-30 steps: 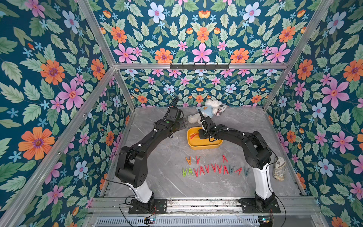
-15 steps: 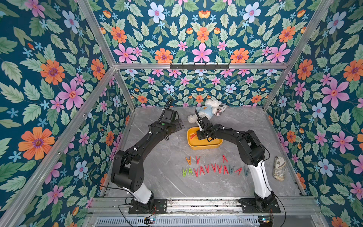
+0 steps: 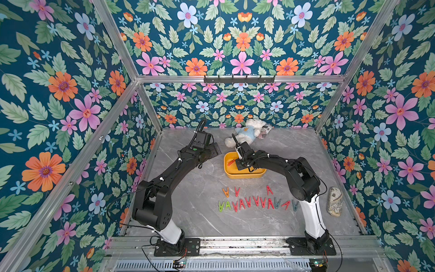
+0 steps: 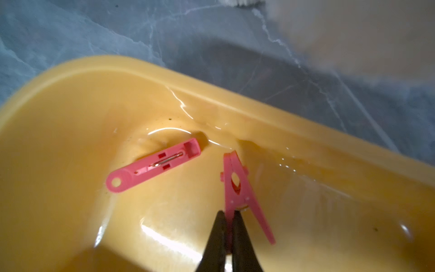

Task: Take the clothespins out of the storage box
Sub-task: Pick up the clothespin from the storage box, then place the clothespin at the center of the board.

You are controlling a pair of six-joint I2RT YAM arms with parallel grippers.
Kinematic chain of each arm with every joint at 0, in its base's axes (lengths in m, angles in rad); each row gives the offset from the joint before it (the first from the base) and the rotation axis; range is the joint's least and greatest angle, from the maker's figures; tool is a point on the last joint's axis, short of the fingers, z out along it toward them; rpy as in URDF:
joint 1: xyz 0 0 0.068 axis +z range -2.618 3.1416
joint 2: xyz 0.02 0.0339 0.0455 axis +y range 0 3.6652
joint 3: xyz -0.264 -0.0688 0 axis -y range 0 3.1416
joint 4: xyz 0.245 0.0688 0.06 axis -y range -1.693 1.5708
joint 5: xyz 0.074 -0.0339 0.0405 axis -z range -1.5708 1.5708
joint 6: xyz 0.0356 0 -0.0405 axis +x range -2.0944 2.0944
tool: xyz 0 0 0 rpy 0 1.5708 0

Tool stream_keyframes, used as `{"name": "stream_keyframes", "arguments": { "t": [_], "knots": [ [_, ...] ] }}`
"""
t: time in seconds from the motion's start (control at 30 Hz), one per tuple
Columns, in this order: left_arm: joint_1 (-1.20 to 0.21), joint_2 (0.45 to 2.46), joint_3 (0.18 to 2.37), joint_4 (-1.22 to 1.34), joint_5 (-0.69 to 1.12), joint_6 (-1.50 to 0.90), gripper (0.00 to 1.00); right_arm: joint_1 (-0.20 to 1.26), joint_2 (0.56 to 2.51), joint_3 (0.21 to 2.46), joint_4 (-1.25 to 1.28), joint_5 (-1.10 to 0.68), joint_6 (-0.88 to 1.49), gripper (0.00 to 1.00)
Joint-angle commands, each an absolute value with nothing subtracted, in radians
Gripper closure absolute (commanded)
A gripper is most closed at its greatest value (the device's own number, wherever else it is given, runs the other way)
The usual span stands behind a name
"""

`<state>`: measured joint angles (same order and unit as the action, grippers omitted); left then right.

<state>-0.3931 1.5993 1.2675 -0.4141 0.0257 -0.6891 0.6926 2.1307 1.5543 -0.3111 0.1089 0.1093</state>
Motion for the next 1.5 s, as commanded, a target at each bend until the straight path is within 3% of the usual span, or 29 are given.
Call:
{"name": "stream_keyframes", "arguments": {
  "t": [0.0,0.13,0.8,1.47],
  "knots": [
    [-0.391,1.588,1.257,-0.38,0.036,-0.702,0.07,0.707,2.077,1.543,-0.316,0.153,0.136,0.93],
    [-0.391,1.583,1.247,-0.366,0.05,-0.702,0.07,0.714,2.006,1.519,-0.346,0.161,0.186,0.98],
    [-0.442,1.559,1.205,-0.323,0.124,-0.696,0.04,0.733,1.522,1.042,-0.37,0.152,0.542,0.98],
    [-0.456,1.496,1.179,-0.396,0.101,-0.669,0.02,0.773,1.592,0.847,-0.262,0.127,0.822,1.0]
  ]
}}
